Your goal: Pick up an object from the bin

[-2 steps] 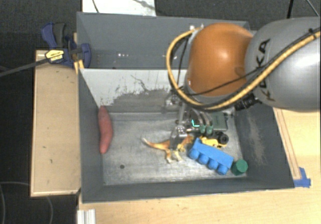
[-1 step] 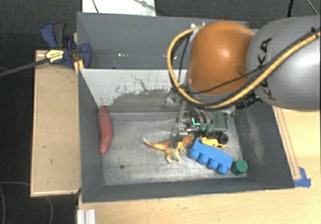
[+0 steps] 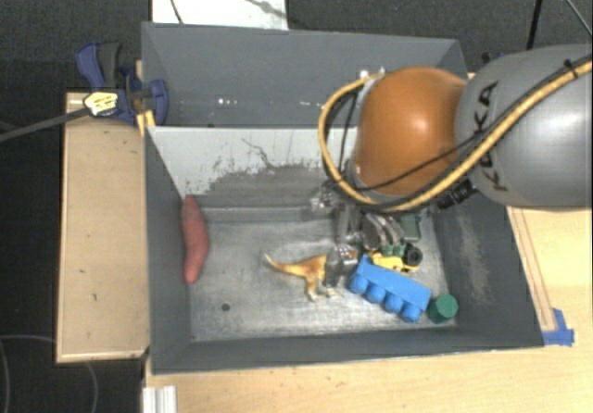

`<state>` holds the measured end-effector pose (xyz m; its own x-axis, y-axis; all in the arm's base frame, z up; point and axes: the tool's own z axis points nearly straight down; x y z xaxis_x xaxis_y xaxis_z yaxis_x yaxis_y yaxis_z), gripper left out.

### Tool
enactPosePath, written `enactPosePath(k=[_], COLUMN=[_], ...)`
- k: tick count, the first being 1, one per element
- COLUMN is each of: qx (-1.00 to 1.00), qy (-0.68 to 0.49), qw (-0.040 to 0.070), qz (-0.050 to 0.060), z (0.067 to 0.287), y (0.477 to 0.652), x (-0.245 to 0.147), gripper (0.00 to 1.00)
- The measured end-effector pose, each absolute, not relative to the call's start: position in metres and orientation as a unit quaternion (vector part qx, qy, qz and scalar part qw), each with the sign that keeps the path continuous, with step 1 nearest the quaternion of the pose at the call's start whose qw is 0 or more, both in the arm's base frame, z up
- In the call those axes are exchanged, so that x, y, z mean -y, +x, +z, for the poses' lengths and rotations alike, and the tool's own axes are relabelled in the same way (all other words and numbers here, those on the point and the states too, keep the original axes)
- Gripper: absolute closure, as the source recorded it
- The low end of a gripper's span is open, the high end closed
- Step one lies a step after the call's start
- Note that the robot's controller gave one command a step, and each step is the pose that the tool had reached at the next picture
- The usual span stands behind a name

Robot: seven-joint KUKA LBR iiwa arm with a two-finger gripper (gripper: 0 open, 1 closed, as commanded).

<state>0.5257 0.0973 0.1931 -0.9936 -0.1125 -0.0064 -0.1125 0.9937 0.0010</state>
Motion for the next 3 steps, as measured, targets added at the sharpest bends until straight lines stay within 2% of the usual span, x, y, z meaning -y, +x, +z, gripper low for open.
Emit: enactPosePath(k=[1, 2, 3], qx=[-0.997, -0.999, -0.999], qy=[-0.078, -0.043, -0.043], qw=[0.002, 0.004, 0.004], qz=[0.0, 0.001, 0.001], z=[0.138, 0.073, 0.073], y=[0.513, 0.525, 0.525], x=[-0.049, -0.094, -0.094], gripper=[0.0, 1.0, 1.0])
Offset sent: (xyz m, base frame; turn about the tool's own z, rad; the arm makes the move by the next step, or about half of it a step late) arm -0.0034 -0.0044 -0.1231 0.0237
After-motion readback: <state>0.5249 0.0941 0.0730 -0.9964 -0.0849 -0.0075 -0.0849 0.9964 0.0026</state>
